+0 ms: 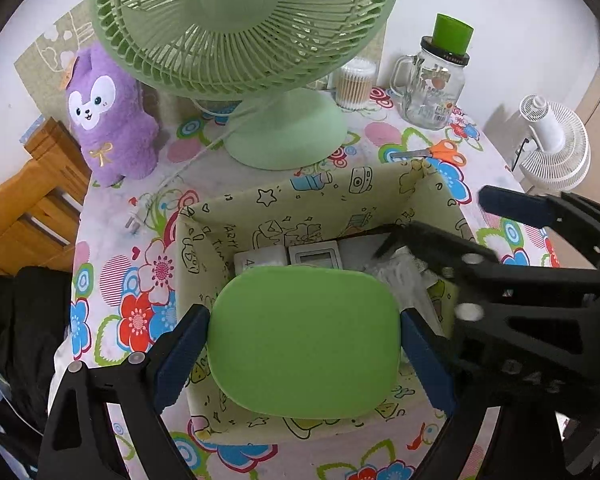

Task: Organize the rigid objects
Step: 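Carry the lid over the box with the left tool while the right tool releases the key inside, then lower the green lid into the fabric box and open the left tool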

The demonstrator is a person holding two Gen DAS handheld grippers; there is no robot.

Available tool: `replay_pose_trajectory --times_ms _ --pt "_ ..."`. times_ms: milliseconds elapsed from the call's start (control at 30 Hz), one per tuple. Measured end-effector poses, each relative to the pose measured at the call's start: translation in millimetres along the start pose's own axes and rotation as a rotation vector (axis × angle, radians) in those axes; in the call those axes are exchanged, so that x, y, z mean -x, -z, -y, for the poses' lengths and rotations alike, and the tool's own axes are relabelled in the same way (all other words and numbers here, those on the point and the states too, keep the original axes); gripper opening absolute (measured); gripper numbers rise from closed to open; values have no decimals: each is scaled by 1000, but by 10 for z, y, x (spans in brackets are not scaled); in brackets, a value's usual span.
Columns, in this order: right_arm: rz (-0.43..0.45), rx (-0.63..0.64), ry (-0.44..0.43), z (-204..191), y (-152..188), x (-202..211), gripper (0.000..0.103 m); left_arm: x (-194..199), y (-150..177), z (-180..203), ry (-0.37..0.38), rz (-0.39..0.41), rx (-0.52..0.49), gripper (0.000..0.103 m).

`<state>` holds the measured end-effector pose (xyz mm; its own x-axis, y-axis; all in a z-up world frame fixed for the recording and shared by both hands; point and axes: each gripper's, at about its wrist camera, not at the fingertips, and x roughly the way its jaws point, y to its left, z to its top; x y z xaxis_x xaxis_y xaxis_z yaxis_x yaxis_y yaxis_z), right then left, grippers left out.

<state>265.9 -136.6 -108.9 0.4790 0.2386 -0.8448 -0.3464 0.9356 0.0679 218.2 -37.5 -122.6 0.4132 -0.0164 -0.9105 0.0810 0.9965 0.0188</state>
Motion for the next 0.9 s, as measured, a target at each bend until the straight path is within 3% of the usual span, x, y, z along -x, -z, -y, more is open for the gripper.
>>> replay_pose_trajectory --times_ms 500,900 --pt "-42 -162 53 347 286 238 77 -99 -58 1 15 -3 -7 95" --pt "-63 -186 95 329 420 274 81 -362 -15 43 9 -47 -43 95"
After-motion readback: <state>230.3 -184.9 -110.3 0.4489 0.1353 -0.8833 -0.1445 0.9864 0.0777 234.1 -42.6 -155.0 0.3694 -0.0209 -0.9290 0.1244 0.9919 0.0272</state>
